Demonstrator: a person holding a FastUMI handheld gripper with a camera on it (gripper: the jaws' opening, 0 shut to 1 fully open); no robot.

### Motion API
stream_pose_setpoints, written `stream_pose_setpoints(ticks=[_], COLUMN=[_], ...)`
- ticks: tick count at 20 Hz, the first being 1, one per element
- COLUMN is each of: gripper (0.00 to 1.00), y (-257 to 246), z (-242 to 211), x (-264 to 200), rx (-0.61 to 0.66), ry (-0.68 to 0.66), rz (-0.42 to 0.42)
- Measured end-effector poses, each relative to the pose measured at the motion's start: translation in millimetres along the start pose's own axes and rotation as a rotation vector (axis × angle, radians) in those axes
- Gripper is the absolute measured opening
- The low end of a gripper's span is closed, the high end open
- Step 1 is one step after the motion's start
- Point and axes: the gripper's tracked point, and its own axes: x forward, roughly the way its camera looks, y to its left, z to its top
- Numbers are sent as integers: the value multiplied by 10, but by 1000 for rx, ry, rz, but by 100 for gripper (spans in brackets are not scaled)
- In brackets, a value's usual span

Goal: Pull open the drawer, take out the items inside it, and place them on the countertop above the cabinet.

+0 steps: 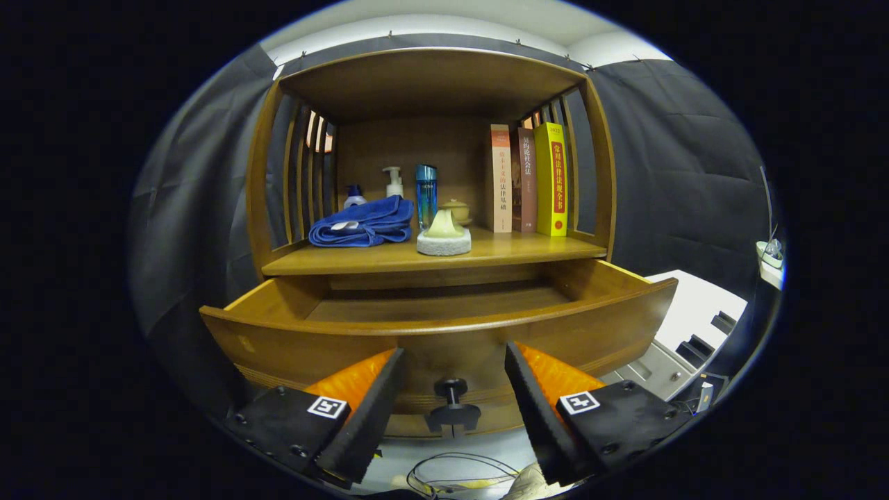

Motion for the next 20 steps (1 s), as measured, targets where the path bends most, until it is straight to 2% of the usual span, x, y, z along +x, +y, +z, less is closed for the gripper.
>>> stream_pose_setpoints(ticks=[9, 20], gripper=[96, 96], y=[36, 91], z=[-20, 34], x=[294, 716], rx=[48, 2], ry=[14, 38], rz=[-17, -51])
